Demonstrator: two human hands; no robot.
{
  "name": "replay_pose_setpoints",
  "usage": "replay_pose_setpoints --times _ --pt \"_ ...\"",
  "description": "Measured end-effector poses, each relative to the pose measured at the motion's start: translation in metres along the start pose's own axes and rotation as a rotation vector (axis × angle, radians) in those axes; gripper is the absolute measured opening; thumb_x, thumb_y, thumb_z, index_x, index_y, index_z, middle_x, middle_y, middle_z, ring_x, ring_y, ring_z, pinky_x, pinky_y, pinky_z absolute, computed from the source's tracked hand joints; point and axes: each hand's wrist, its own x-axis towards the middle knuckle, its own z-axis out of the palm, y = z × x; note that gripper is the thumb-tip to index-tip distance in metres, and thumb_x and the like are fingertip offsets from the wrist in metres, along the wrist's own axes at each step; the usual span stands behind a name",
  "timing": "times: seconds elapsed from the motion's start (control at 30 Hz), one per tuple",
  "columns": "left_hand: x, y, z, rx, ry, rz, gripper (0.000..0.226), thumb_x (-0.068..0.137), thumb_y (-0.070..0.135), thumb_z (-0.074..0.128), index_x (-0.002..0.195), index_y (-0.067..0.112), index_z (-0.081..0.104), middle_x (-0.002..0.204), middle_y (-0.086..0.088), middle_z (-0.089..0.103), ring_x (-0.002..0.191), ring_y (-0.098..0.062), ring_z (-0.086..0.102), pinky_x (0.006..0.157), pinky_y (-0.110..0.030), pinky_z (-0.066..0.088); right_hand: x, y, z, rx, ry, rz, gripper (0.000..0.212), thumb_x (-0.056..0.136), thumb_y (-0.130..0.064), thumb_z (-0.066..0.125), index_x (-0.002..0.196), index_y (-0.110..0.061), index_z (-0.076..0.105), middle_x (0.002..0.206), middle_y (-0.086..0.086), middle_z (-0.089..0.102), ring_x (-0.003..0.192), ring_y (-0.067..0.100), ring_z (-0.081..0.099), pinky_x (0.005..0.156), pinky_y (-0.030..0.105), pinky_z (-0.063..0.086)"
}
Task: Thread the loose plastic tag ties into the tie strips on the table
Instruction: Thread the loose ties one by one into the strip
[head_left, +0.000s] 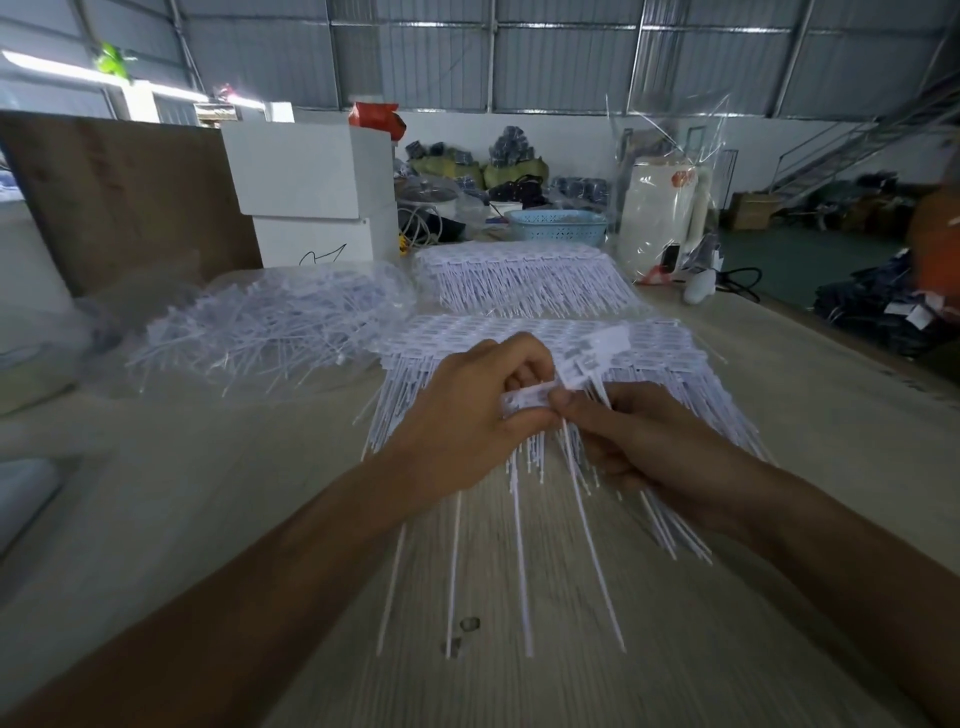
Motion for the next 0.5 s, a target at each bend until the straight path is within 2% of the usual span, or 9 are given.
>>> replay_pose_setpoints --times 0.13,0.23,0.33,0.4,0.5 --pt "0.000 0.001 0.001 -0.052 -0.003 -0.007 0.031 0.073 0.019 0.087 0.090 0.018 0.060 0.077 0.008 0.064 0.076 -0.011 0.063 0.070 -0.033 0.050 0.000 -0.003 -0.001 0.086 -0.034 0.050 0.040 0.080 -0.050 0.072 0.067 -0.026 0.042 0.057 -0.008 0.024 0.047 0.008 0.018 0.040 0.020 0.018" --pt "-0.001 0.004 -0.001 -0.060 -0.043 -0.019 0.032 0.073 0.025 0.087 0.091 0.019 0.062 0.080 0.008 0.068 0.077 -0.013 0.066 0.072 -0.036 0.052 -0.002 -0.005 0.001 0.115 -0.042 0.048 0.037 0.081 -0.043 0.075 0.065 -0.024 0.047 0.057 -0.006 0.024 0.046 0.008 0.018 0.039 0.020 0.018" --pt "0.001 0.003 -0.009 -0.144 -0.112 -0.052 0.034 0.075 0.031 0.085 0.100 0.019 0.067 0.091 0.012 0.072 0.086 -0.006 0.069 0.079 -0.022 0.054 0.001 -0.005 -0.001 0.164 0.072 0.035 0.037 0.090 -0.030 0.068 0.054 -0.023 0.060 0.052 -0.006 0.028 0.042 0.007 0.022 0.039 0.020 0.017" --pt "0.001 -0.002 -0.017 -0.146 -0.164 -0.073 0.038 0.079 0.030 0.083 0.111 0.021 0.065 0.102 0.012 0.073 0.095 0.001 0.067 0.087 -0.017 0.051 0.003 -0.005 -0.006 0.215 0.174 0.040 0.035 0.093 -0.026 0.066 0.058 -0.021 0.065 0.054 -0.005 0.030 0.042 0.009 0.024 0.041 0.022 0.015" --pt "0.000 -0.009 -0.022 0.054 -0.191 -0.080 0.042 0.082 0.035 0.080 0.121 0.028 0.063 0.108 0.012 0.071 0.096 -0.001 0.065 0.088 -0.028 0.053 0.004 -0.005 -0.008 0.223 0.212 0.039 0.025 0.095 -0.024 0.063 0.071 -0.016 0.064 0.055 -0.004 0.029 0.043 0.009 0.023 0.039 0.020 0.015"
